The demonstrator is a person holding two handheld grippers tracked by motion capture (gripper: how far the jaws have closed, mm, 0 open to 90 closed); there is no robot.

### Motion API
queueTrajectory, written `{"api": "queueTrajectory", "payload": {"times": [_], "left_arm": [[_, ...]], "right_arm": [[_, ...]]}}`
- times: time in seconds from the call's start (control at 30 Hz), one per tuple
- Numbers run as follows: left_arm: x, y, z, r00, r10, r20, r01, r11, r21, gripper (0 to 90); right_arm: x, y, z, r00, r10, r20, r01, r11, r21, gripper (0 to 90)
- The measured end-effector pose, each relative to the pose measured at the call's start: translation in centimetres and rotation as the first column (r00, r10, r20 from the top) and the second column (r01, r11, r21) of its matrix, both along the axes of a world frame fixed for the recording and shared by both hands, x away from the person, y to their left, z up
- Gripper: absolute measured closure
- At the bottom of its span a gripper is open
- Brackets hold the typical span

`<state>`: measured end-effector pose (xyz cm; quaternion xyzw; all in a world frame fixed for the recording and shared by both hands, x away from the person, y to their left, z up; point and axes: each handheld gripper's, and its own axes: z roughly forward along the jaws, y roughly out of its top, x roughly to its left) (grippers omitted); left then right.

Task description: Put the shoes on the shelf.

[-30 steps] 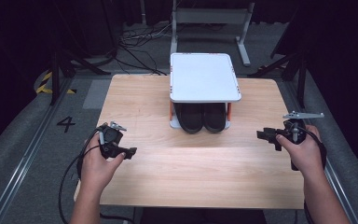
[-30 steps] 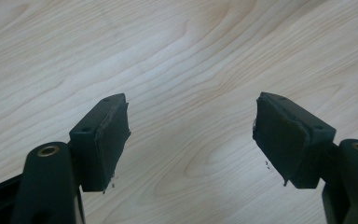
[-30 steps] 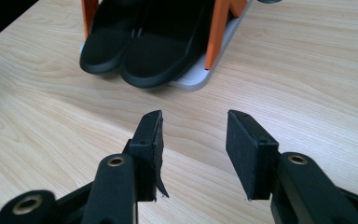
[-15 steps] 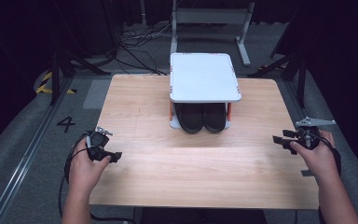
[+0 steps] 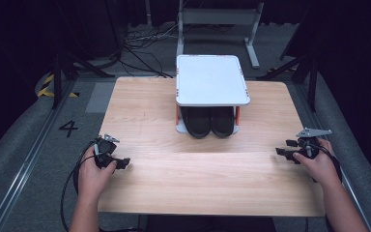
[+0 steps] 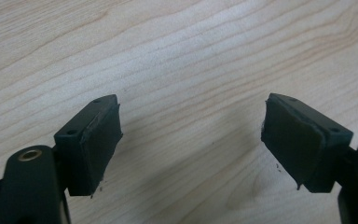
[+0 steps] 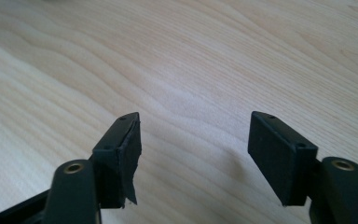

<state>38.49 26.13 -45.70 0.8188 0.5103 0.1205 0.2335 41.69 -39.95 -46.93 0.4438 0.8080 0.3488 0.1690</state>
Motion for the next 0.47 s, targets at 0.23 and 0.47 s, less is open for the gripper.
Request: {"api": "queueTrajectory", "payload": {"times": [0.23, 0.47], "left_arm": [[0.3, -0.5, -0.8, 0.9970, 0.067, 0.038, -0.066, 0.9975, -0.023, 17.8], [0.4, -0.8, -1.1, 0.9939, 0.084, 0.071, -0.084, 0.9965, -0.010, 17.1]], "right_arm": [[0.7, 1.3, -1.3, 0.9973, -0.073, 0.013, 0.072, 0.997, 0.035, 29.7], [0.9, 1.5, -1.7, 0.9953, -0.086, 0.044, 0.084, 0.995, 0.045, 25.9]]}}
